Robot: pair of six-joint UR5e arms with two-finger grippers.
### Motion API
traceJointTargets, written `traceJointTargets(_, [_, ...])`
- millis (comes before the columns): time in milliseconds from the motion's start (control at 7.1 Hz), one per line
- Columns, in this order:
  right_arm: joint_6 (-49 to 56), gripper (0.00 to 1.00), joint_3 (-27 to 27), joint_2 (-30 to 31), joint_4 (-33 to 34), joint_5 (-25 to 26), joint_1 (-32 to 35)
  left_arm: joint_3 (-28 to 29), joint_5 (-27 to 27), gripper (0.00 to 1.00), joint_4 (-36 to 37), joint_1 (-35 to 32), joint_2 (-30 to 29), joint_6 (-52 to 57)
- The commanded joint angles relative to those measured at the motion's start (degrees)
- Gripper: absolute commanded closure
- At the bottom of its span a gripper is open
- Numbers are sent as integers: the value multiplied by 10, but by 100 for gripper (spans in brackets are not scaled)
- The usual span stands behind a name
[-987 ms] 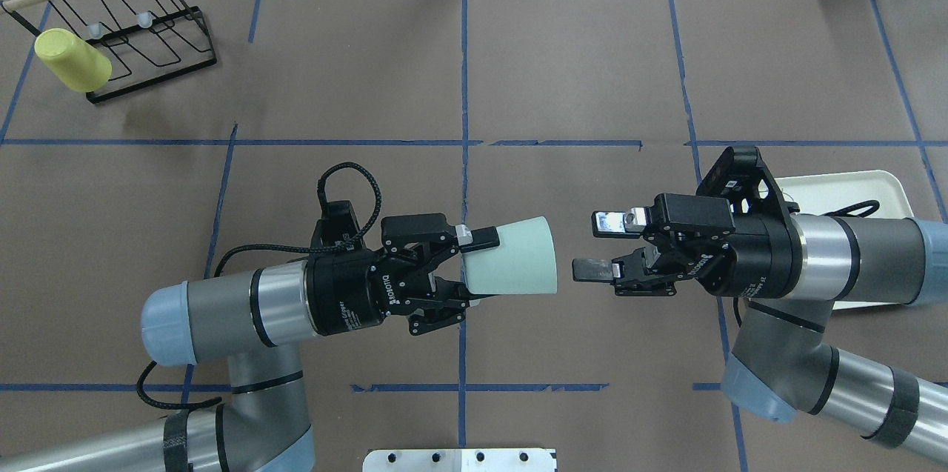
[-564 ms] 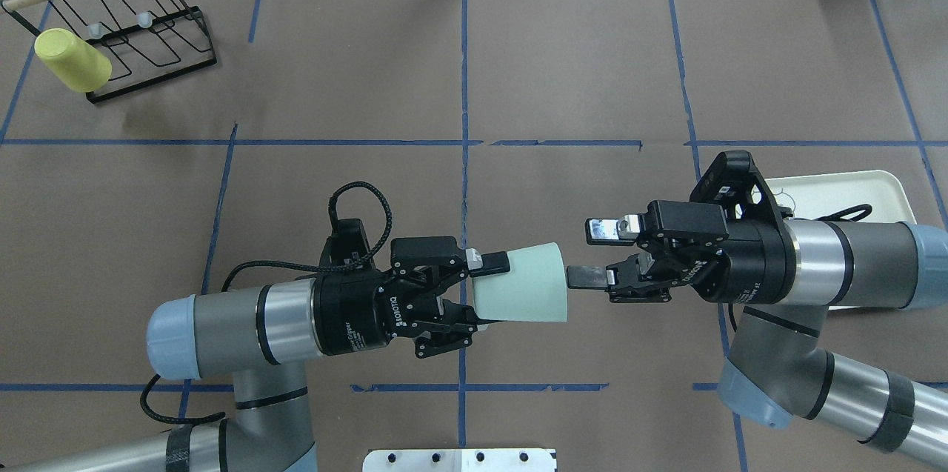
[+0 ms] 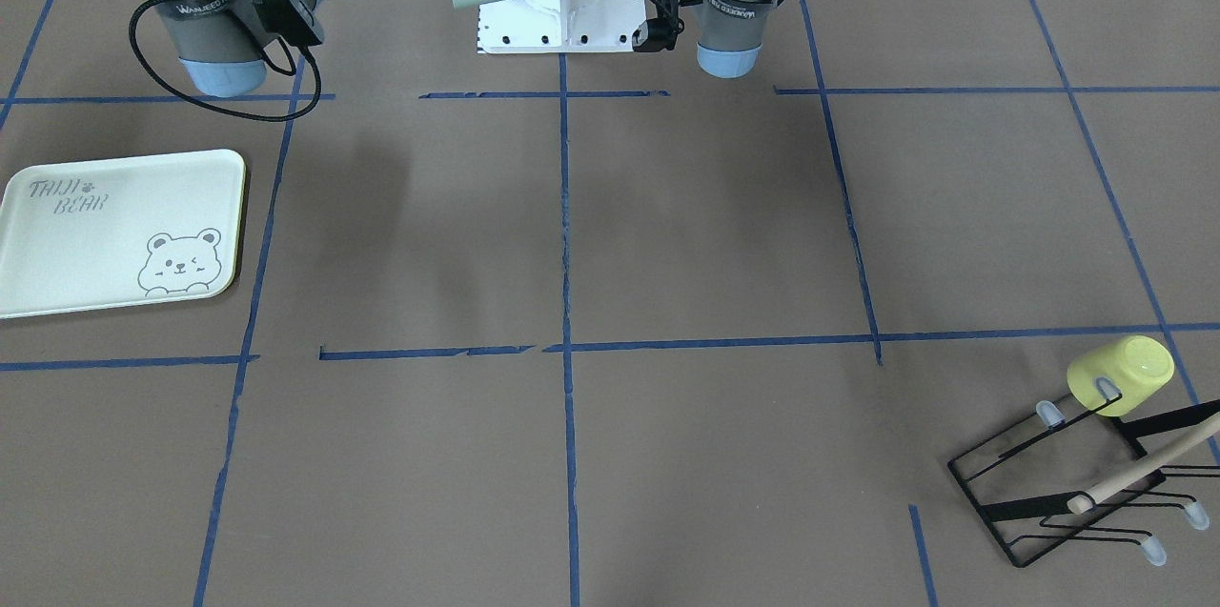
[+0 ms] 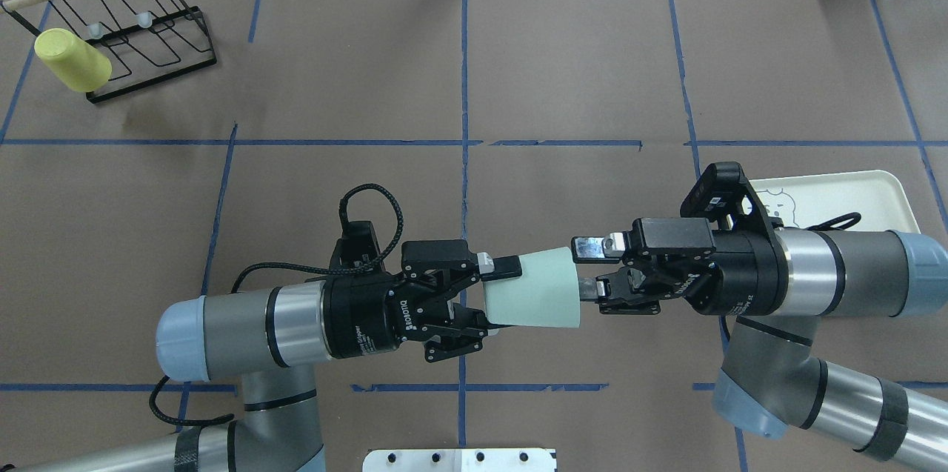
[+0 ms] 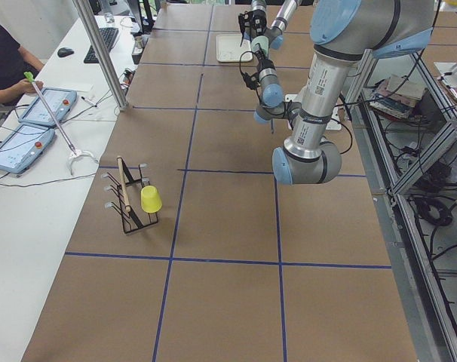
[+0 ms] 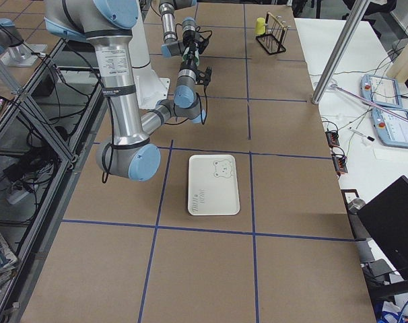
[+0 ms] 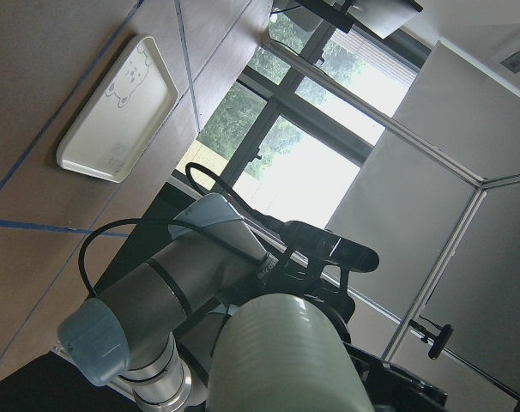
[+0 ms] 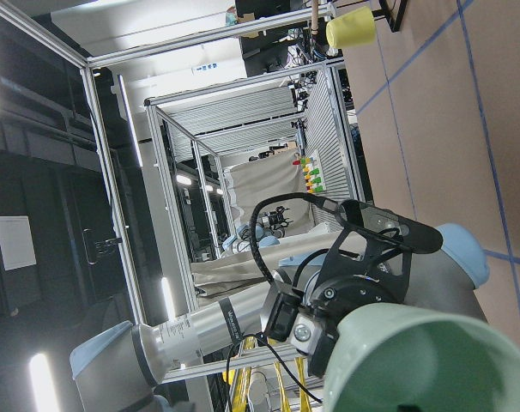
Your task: Left arm grabs green cup and hands to right arm on tray
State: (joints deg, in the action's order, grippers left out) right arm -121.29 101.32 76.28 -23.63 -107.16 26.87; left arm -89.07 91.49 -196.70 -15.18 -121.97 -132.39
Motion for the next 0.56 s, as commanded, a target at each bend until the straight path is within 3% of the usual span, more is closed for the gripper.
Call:
traceJointTargets(0, [3, 72, -3, -2, -5, 0, -8, 0, 0, 80, 0, 1, 0, 0])
traceJointTargets(423, [3, 91, -7, -2, -6, 0, -10, -1, 0, 71, 0, 1, 0, 0])
